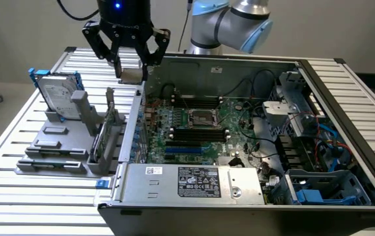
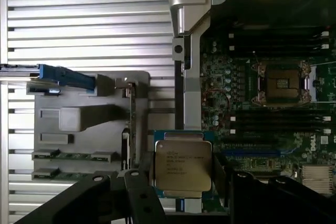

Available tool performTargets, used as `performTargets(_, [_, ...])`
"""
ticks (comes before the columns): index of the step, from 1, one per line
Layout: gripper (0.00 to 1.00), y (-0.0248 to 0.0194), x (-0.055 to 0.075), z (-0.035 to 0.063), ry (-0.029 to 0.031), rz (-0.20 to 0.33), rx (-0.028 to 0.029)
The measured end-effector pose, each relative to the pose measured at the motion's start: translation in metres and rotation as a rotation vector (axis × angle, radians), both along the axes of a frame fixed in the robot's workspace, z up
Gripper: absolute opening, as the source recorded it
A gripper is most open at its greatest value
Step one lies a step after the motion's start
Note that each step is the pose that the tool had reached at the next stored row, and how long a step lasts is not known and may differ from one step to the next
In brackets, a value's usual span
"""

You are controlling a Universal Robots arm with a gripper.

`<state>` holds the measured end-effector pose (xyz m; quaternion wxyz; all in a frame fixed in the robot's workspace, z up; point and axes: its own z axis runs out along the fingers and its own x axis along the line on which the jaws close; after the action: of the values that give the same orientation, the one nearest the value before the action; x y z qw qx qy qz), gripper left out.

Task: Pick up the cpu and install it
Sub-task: 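Pick up the cpu and move it towards the insertion slot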

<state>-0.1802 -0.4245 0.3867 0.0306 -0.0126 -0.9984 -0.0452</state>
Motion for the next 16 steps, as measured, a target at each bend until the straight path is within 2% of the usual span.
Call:
performTargets(8, [0.55,0.0019,0.036,-0.0117,0.0,0.0,-0.0005])
performTargets(16, [0.55,0.0089,0.073,-0.0247,0.0001,0.0,-0.0024])
